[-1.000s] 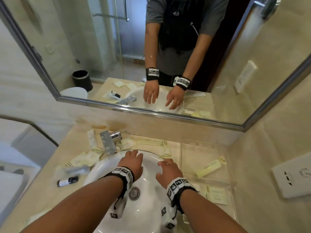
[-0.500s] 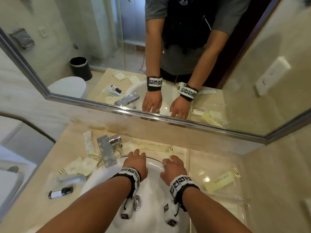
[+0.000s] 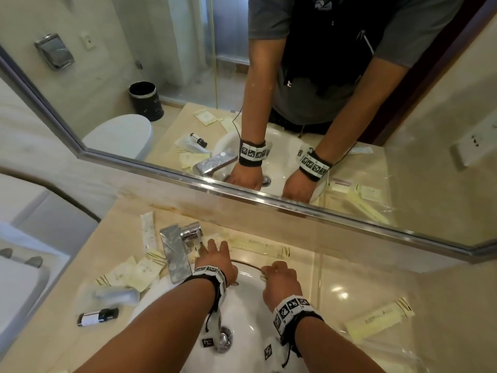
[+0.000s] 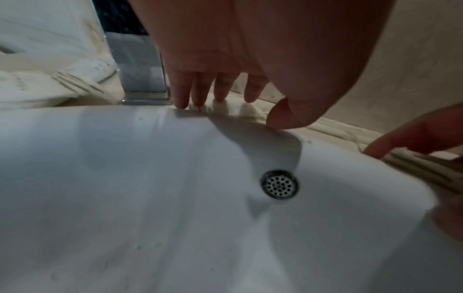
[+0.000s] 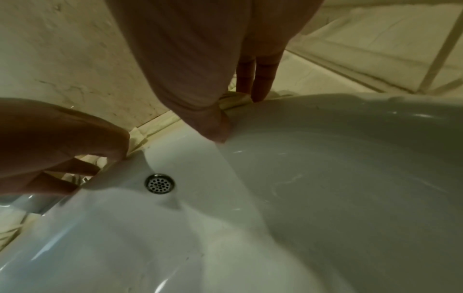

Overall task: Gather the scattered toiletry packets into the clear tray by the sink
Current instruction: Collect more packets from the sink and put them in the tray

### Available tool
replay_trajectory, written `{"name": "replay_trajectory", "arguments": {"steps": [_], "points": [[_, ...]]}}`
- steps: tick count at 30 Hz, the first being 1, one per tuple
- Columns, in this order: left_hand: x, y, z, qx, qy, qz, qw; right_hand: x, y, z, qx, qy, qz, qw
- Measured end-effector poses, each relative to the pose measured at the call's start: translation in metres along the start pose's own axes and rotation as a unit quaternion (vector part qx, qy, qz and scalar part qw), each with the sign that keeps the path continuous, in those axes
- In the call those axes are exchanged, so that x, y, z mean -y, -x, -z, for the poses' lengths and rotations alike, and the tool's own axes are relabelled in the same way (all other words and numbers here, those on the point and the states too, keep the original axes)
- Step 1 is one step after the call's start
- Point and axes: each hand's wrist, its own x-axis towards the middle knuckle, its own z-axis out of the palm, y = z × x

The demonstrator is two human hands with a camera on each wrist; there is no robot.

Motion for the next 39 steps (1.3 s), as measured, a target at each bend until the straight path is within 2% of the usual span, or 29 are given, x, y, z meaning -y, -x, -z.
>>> {"name": "replay_trajectory", "arguments": {"steps": [7, 13, 20, 25, 28, 32, 35, 39], "points": [[0.003, 0.000, 0.004, -0.011, -0.044, -0.005, 0.999, -0.005, -0.001, 0.003, -0.001, -0.010, 0.010, 1.000], [0.005, 0.008, 0.003, -0.020, -0.061, -0.015, 0.998, -0.001, 0.003, 0.003, -0.035, -0.023, 0.015, 0.999], [-0.001, 0.026, 0.007, -0.032, -0.131, -0.090, 0.987, 0.002, 0.011, 0.004, -0.075, -0.041, 0.041, 0.995], [-0.007, 0.034, 0.010, -0.024, -0.112, -0.117, 0.987, 0.005, 0.019, 0.012, -0.093, -0.094, 0.039, 0.991], [-0.008, 0.042, 0.013, -0.022, -0.084, -0.132, 0.987, 0.003, 0.028, 0.020, -0.113, -0.192, 0.019, 0.975], [-0.009, 0.059, 0.019, -0.011, -0.041, -0.157, 0.987, -0.006, 0.046, 0.031, -0.138, -0.331, -0.022, 0.933], [-0.012, 0.076, 0.026, -0.012, 0.004, -0.175, 0.985, -0.017, 0.063, 0.035, -0.132, -0.389, -0.031, 0.911], [-0.023, 0.104, 0.030, -0.021, 0.040, -0.206, 0.978, -0.027, 0.094, 0.041, -0.125, -0.418, -0.029, 0.899]]}}
